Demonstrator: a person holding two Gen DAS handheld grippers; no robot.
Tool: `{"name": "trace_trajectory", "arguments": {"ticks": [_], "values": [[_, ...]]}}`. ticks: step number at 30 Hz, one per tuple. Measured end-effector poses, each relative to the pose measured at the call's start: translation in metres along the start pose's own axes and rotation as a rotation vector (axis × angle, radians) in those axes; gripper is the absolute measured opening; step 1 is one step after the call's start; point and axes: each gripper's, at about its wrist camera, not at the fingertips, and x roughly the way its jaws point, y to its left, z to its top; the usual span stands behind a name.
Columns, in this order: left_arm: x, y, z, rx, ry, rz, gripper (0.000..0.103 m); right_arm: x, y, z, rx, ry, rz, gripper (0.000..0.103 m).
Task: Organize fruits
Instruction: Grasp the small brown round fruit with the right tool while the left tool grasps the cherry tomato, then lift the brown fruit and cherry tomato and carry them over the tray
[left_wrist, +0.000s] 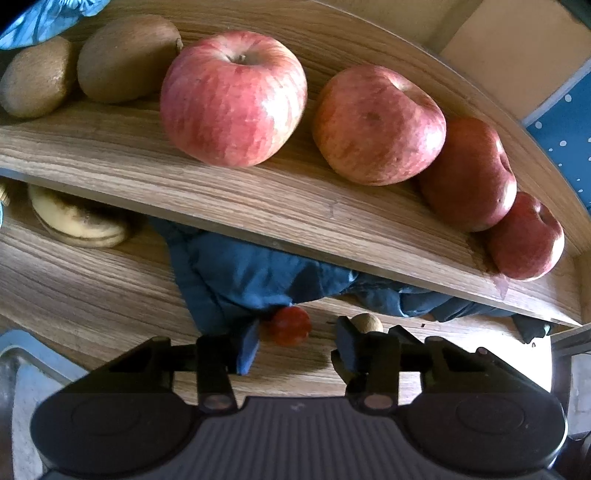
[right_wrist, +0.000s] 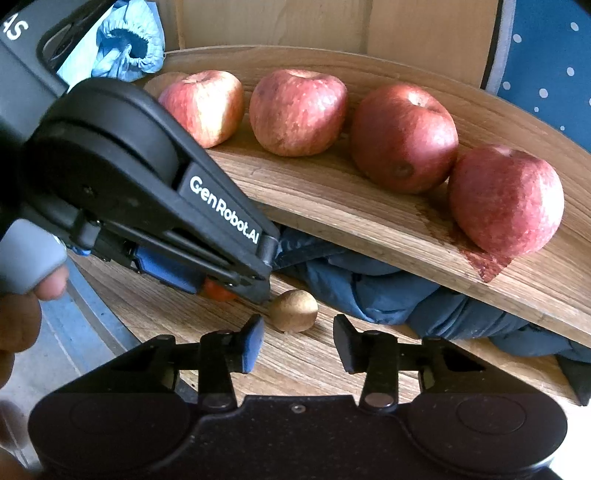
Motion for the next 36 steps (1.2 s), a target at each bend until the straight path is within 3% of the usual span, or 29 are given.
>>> {"name": "trace_trajectory", "arguments": {"ticks": [18, 36], "values": [[-0.008, 0.015, 0.006, -0.015, -0.011, 0.009, 0.027, 0.006, 0.007, 0.002, -0.008, -0.006, 0.000, 0.031], [-0.012, 0.032, 0.000, -0.023, -0.012, -0.014, 0.025, 0.004, 0.008, 0.004, -0.004, -0.001, -0.009, 0.031]]}}
